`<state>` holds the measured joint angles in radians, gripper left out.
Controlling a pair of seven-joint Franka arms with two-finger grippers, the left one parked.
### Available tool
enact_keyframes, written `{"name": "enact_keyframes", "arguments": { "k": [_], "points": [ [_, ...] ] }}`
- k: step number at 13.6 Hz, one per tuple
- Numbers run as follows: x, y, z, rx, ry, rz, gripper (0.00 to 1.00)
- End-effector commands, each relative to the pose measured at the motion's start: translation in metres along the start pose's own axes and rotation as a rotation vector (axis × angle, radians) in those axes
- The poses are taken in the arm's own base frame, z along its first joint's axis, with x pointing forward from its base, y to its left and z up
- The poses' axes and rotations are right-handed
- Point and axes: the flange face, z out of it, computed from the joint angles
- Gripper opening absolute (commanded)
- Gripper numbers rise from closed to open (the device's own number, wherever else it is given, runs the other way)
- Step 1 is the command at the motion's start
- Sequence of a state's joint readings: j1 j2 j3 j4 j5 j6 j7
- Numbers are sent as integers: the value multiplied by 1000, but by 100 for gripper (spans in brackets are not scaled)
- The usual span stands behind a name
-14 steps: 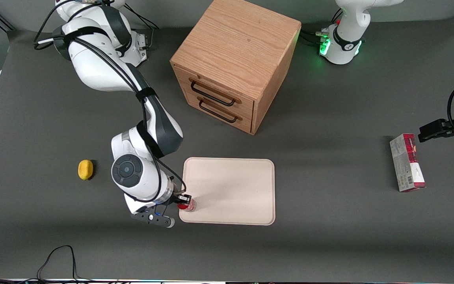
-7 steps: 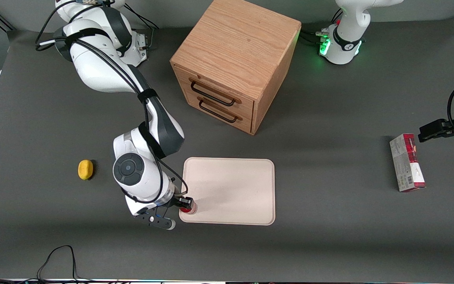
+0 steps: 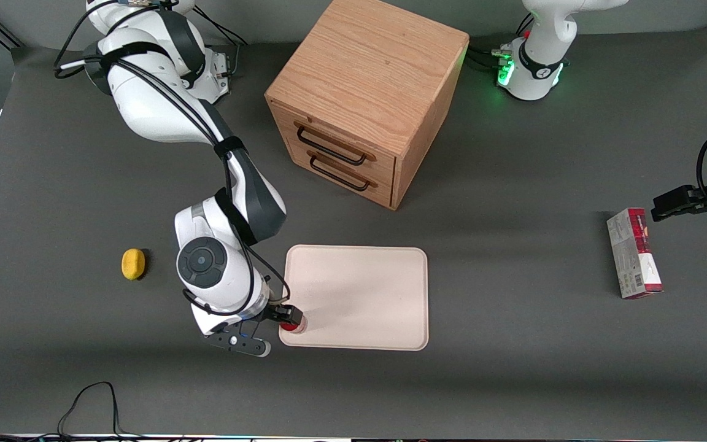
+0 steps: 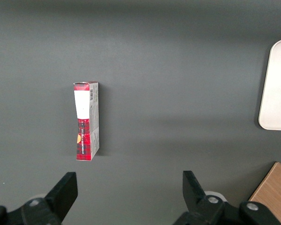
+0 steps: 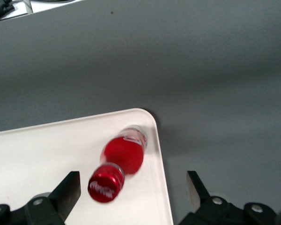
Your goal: Place coke bottle on tray
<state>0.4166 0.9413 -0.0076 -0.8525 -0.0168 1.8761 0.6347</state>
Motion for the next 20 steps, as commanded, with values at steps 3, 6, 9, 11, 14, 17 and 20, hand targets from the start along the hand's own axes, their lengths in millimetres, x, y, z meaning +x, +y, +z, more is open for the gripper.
{"name": "enact_keyframes", "arguments": {
  "k": [3,6,9,11,14,17,20],
  "points": [
    [-30,88,-91,2,-139,-162,100],
    [-67,152,-135,4,-157,-234,100],
    [-107,210,-170,18,-156,-290,100],
    [-125,225,-189,28,-144,-285,100],
    [-131,248,-203,27,-184,-293,100],
    [-129,295,-231,41,-190,-345,100],
    [-131,296,-245,35,-194,-331,100]
  ]
}}
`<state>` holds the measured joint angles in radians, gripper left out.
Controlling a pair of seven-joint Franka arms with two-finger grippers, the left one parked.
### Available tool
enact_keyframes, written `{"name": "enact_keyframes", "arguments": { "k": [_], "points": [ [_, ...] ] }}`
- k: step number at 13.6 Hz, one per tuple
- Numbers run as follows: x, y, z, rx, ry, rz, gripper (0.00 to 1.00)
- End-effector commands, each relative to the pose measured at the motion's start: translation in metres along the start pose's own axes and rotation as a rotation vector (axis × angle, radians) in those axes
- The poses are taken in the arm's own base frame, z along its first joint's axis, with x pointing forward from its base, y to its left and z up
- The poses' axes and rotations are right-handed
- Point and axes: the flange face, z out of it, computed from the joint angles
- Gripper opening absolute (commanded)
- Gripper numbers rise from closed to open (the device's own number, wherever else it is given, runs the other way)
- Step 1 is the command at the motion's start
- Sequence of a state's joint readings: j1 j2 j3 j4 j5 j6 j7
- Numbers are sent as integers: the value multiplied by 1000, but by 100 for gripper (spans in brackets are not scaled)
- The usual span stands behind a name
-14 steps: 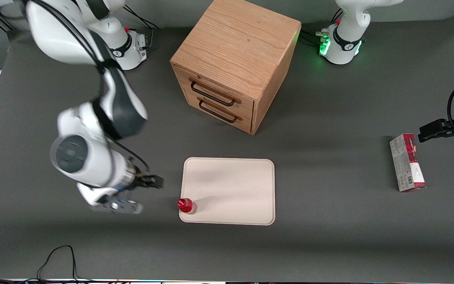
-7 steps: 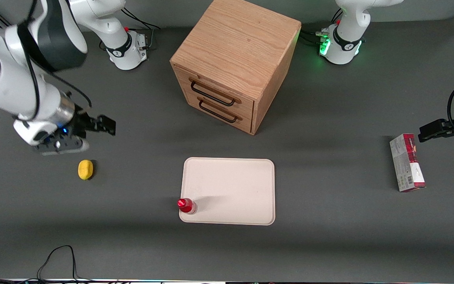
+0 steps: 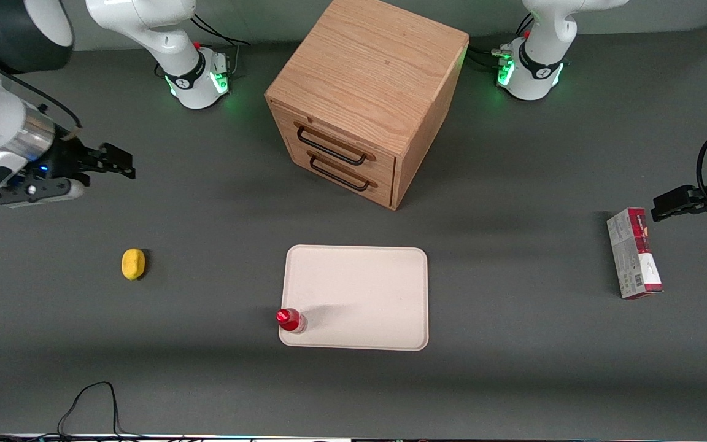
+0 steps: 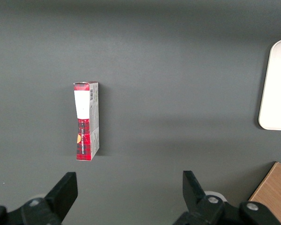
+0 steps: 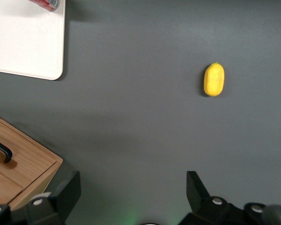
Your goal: Place coke bottle on tray
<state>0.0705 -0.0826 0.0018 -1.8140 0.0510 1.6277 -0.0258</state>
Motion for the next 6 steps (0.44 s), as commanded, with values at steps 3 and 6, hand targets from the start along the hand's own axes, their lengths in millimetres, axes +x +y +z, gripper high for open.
{"name": "enact_keyframes", "arguments": {
  "k": [3,6],
  "points": [
    [-7,-15,-17,12,9,-17,100],
    [-5,-25,-18,4,8,-16,100]
  ]
}}
